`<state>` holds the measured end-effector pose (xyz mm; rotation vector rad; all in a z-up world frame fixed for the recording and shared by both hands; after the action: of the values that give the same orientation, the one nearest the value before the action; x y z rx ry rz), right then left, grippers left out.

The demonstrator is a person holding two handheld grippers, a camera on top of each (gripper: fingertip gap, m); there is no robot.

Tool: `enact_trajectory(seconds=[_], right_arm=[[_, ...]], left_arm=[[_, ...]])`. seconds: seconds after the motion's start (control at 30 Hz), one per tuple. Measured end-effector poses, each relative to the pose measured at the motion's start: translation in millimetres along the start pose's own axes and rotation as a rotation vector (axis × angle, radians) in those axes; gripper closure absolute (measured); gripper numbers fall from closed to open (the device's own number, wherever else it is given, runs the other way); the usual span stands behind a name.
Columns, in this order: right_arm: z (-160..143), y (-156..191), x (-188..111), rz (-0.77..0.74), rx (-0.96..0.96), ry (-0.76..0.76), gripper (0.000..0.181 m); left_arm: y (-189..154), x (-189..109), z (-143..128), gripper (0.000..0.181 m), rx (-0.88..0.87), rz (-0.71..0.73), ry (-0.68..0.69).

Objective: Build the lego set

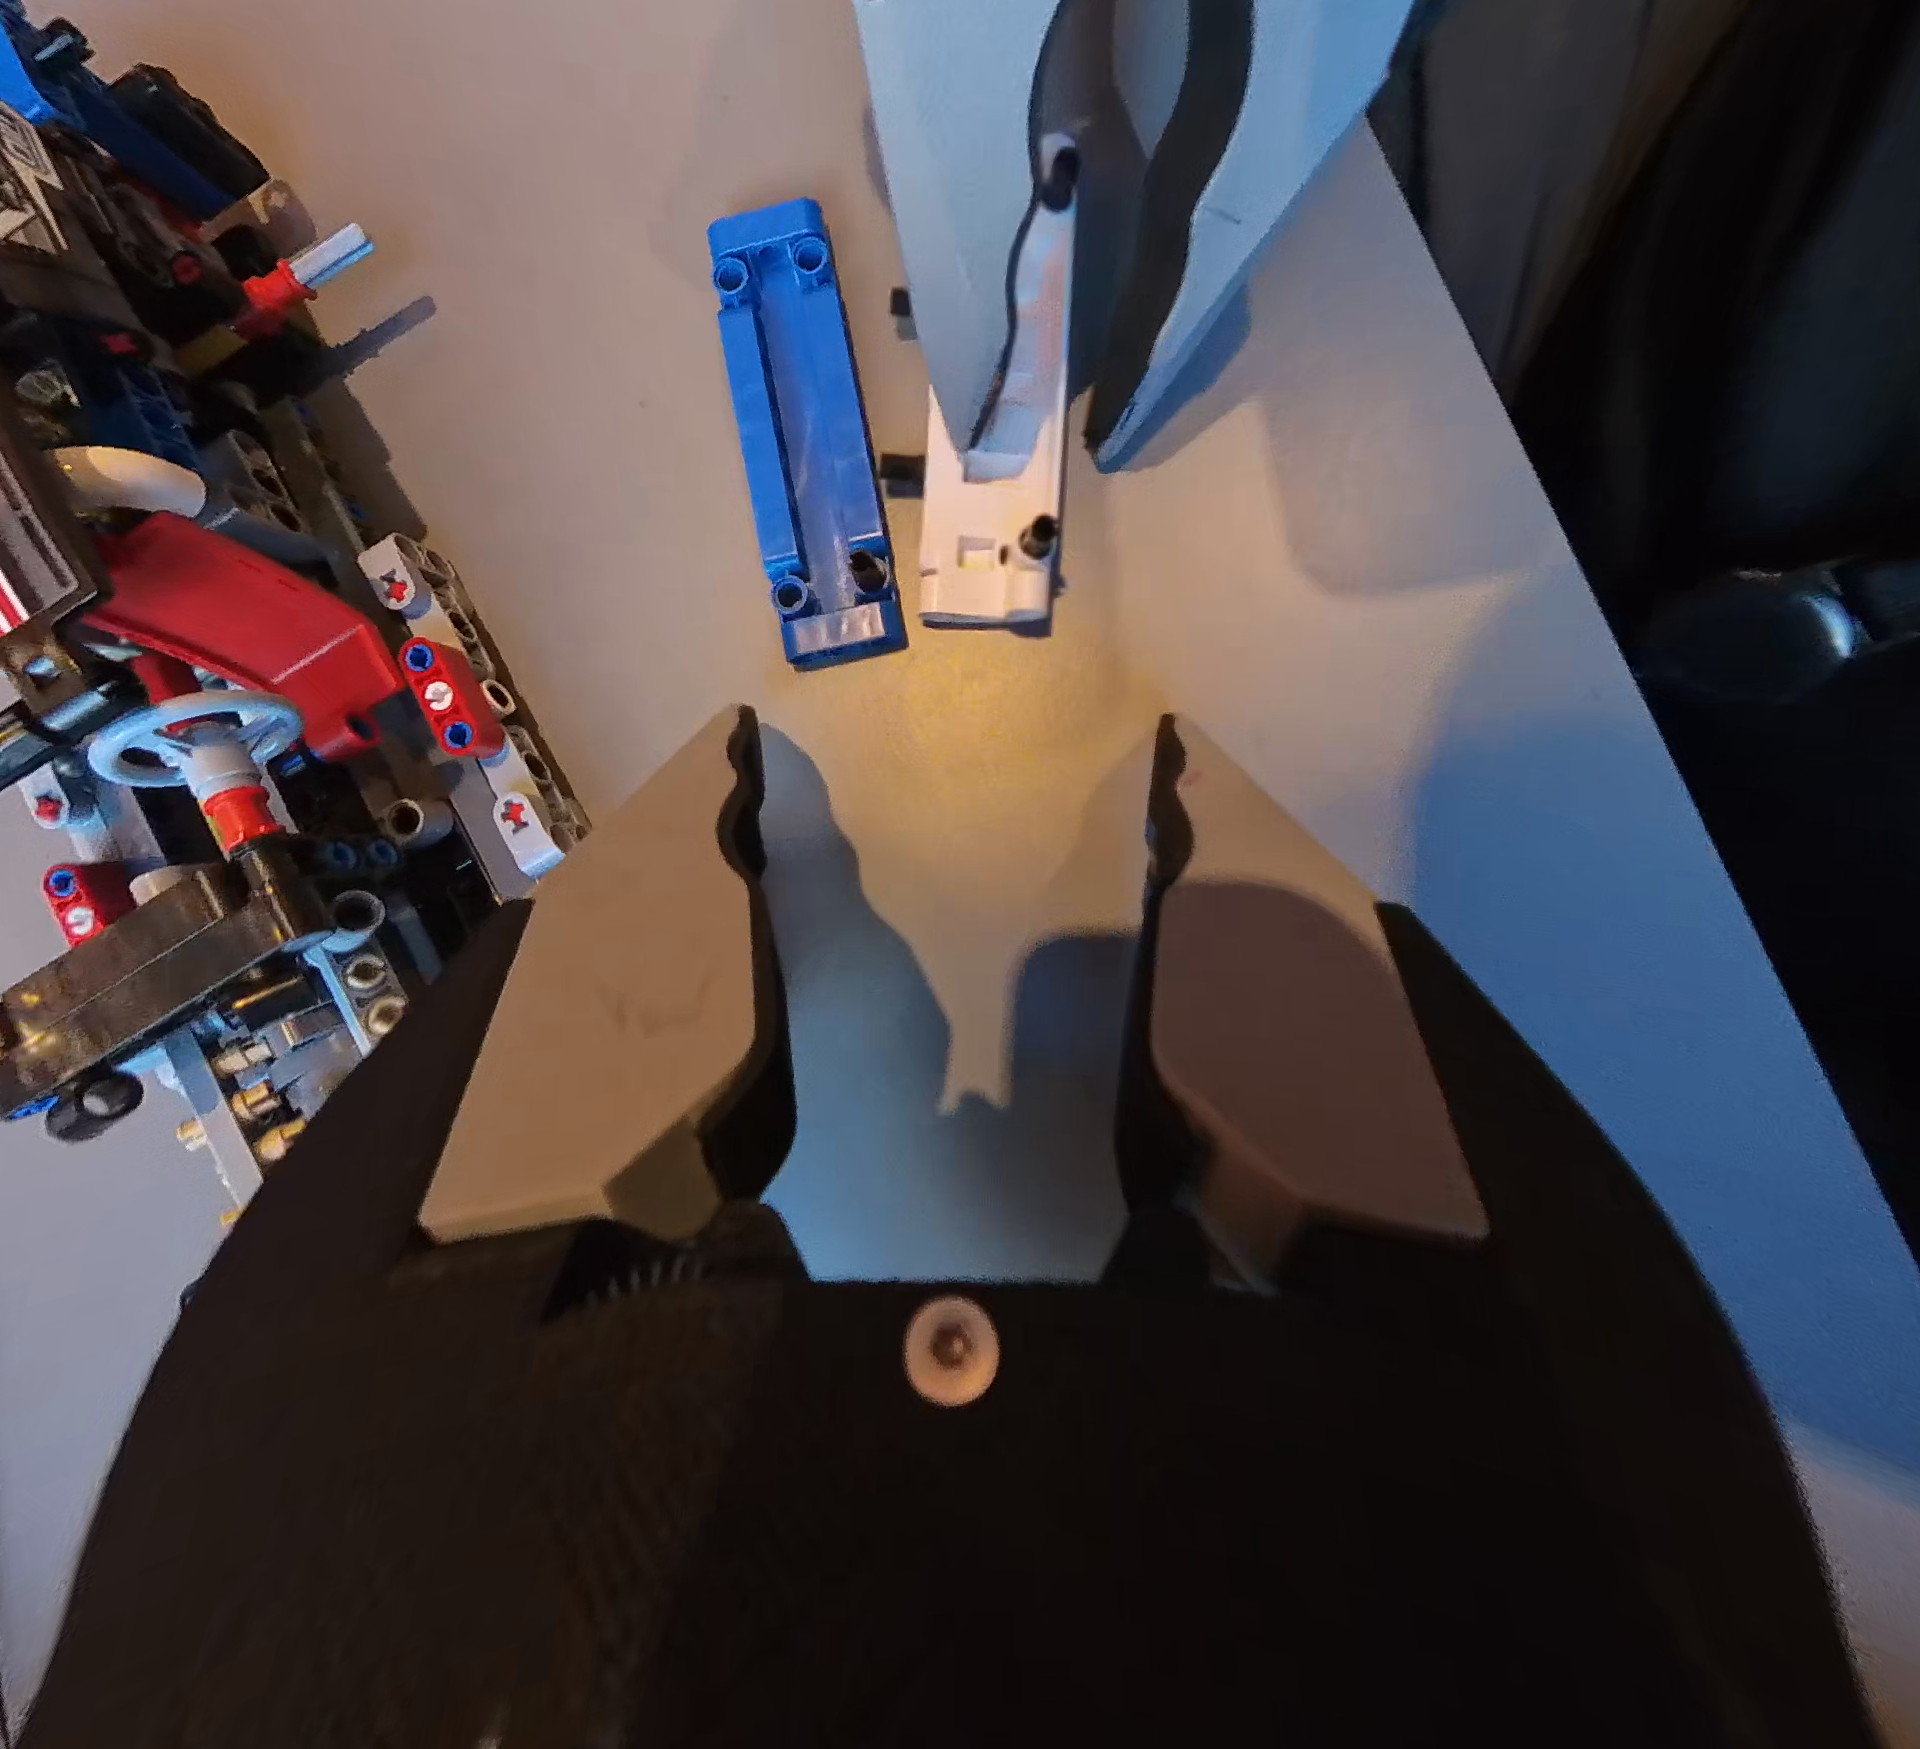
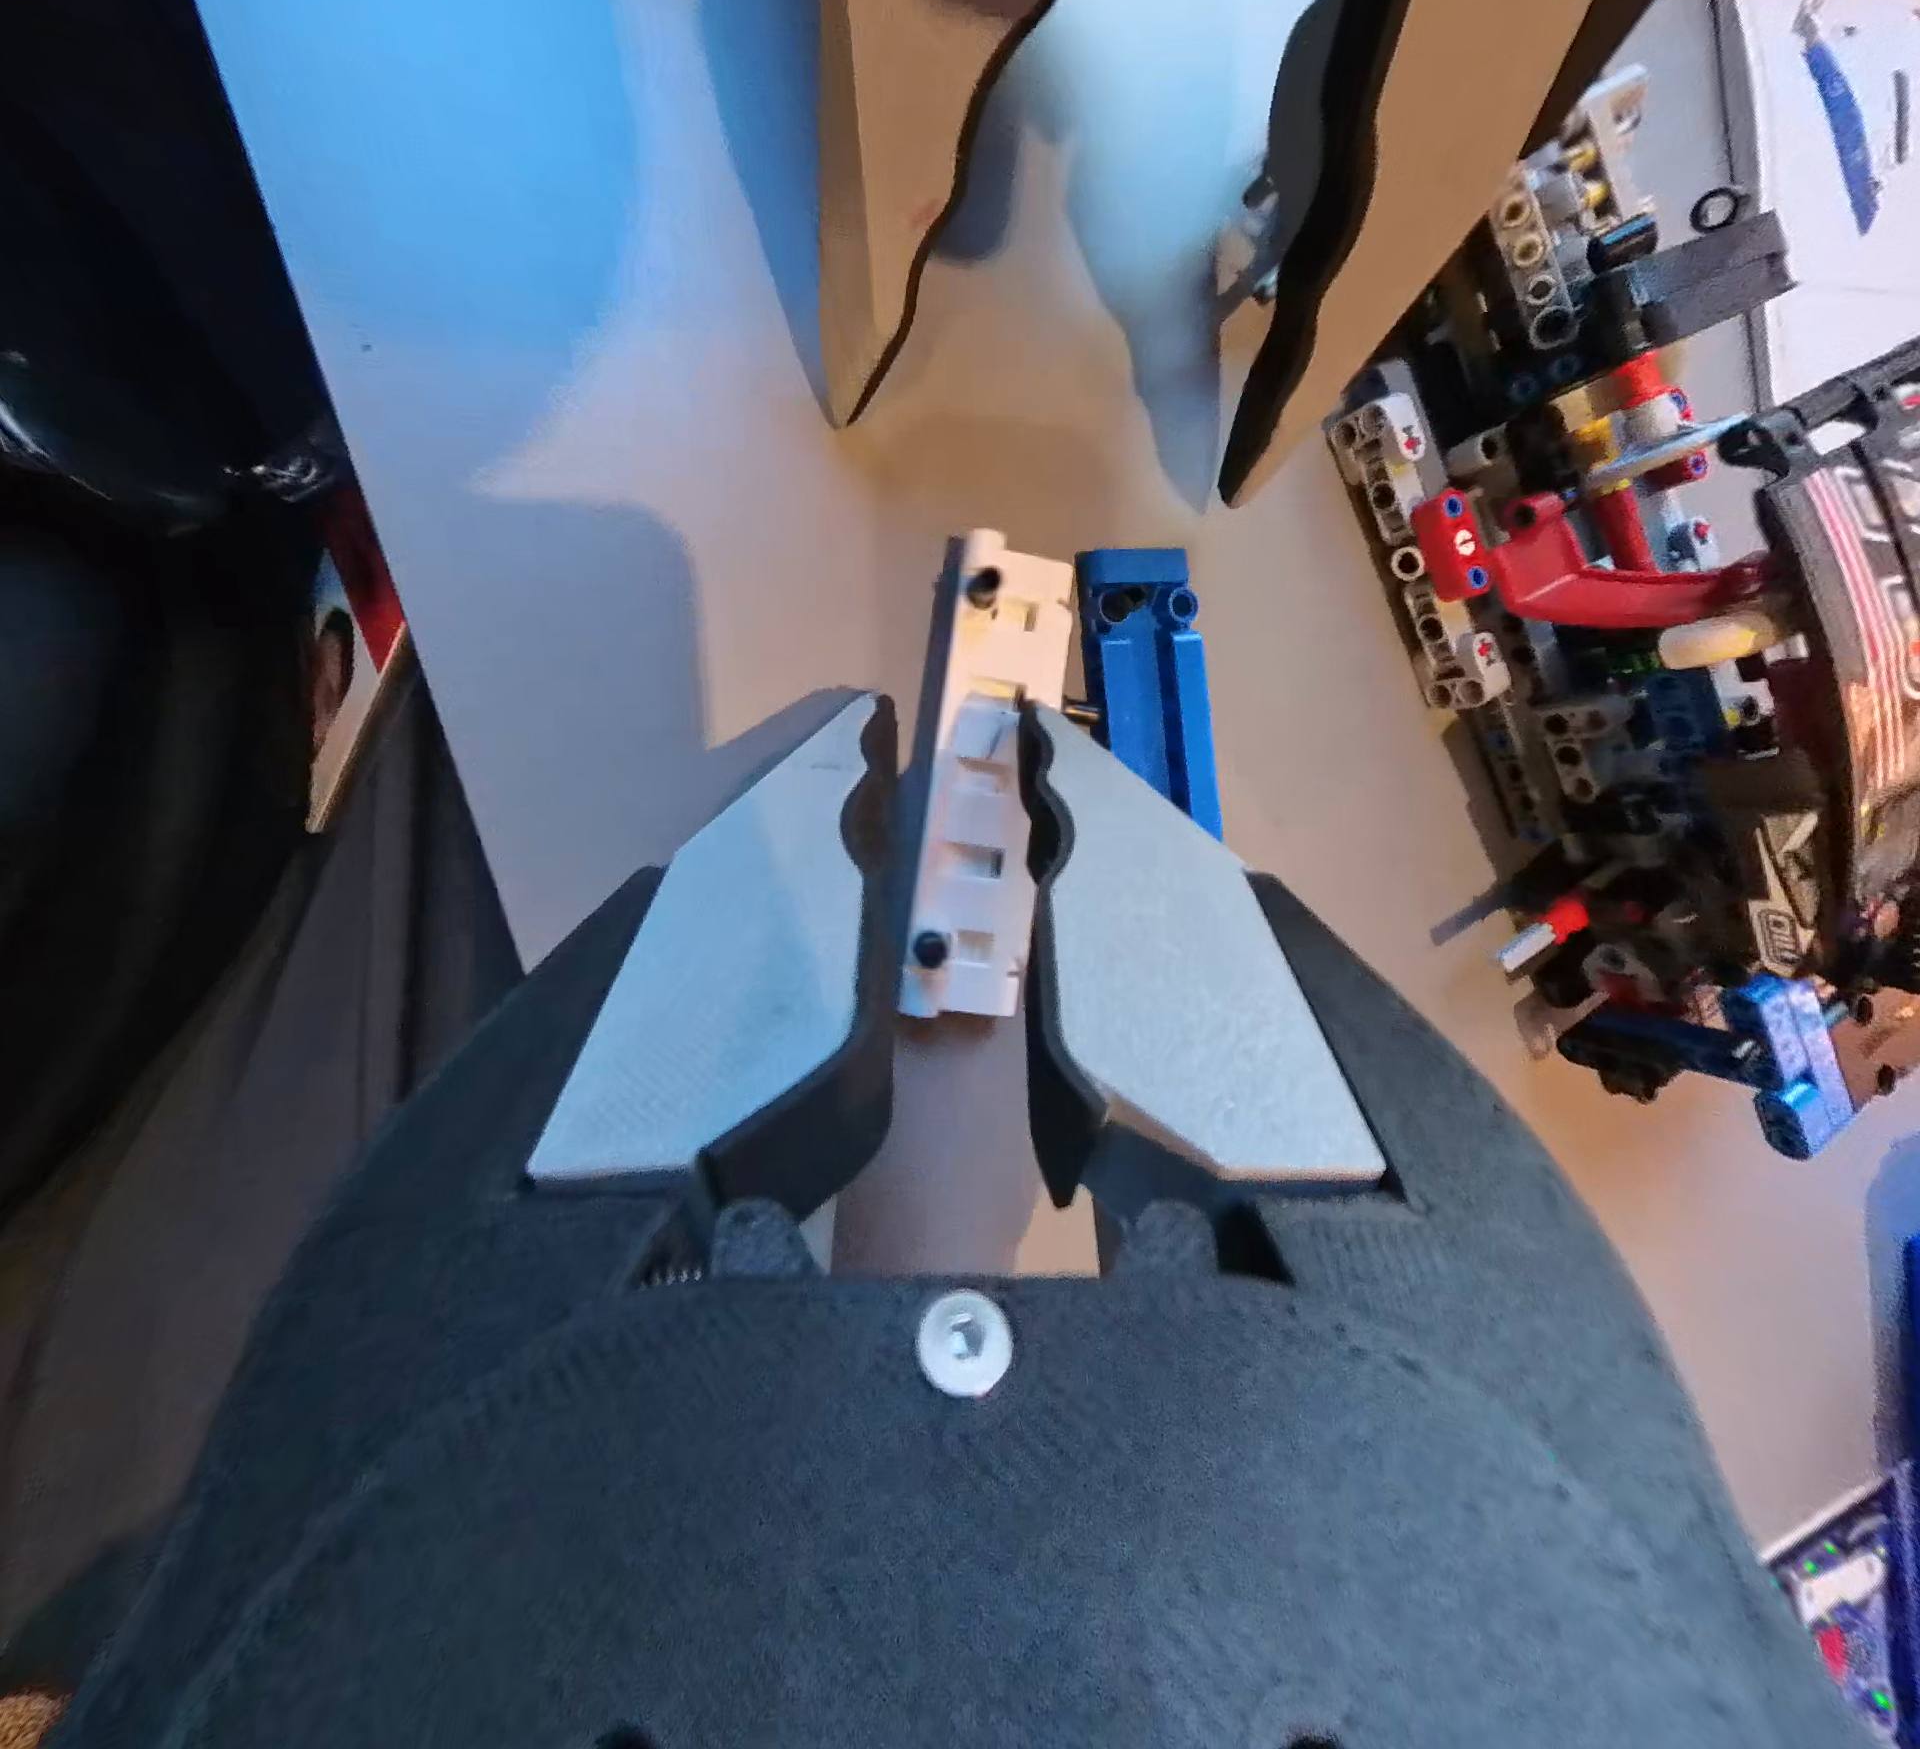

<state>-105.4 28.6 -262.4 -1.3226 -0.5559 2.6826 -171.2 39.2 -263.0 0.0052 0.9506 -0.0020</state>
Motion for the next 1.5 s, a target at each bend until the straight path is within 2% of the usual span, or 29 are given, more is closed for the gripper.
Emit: enact_trajectory(seconds=[0.07,0.2,0.3,0.4,0.53,0.67,0.83,1.07,1.17,1.23,1.5], right_arm=[[-0.5,-2.7,0.2,0.004,0.012,-0.002,0.165],[-1.9,-5.8,-0.9,0.073,0.060,-0.023,0.169],[-7.6,-2.9,-3.3,0.165,0.077,-0.006,0.180],[-11.8,-6.2,-2.3,0.141,0.041,-0.017,0.179],[-11.3,-3.4,-5.3,0.176,0.035,-0.036,0.181],[-10.9,-3.4,-10.5,0.239,0.103,-0.068,0.181],[-6.5,-7.9,-15.8,0.334,0.211,-0.082,0.181],[-8.3,-1.4,-21.8,0.408,0.180,-0.092,0.181],[-8.1,0.2,-26.1,0.382,0.132,-0.102,0.180],[-7.4,-1.0,-29.1,0.337,0.120,-0.117,0.172],[-30.6,4.5,-53.5,0.134,0.156,-0.084,0.160]], left_arm=[[-0.5,-1.2,2.9,0.112,0.011,-0.013,-0.018],[8.6,-5.9,9.8,0.132,0.050,-0.021,-0.010],[19.5,-9.9,15.6,0.133,0.048,-0.023,-0.012],[24.9,-6.4,20.8,0.135,0.034,-0.058,-0.014],[27.5,0.9,15.9,0.136,0.069,-0.096,0.057],[20.7,4.4,15.8,0.149,0.107,-0.165,0.075],[13.5,6.1,16.4,0.145,0.113,-0.147,0.068],[2.8,-3.1,15.4,0.145,0.099,-0.120,0.013],[8.6,-11.1,22.0,0.142,0.057,-0.104,-0.029],[18.4,-12.5,27.5,0.143,0.024,-0.062,-0.041],[32.1,8.5,39.4,0.141,-0.013,-0.051,0.035]])
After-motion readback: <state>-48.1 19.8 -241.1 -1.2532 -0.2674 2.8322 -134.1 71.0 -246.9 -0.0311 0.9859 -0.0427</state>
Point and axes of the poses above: each gripper's, where its closed fingertips meet, x out along the fingers, z out of its top, y = z × x across the jaws, the point moved 2 cm from there along -x, back along the fingers, and after that the axes turned 5 degrees about -z, right-handed, at the moved point
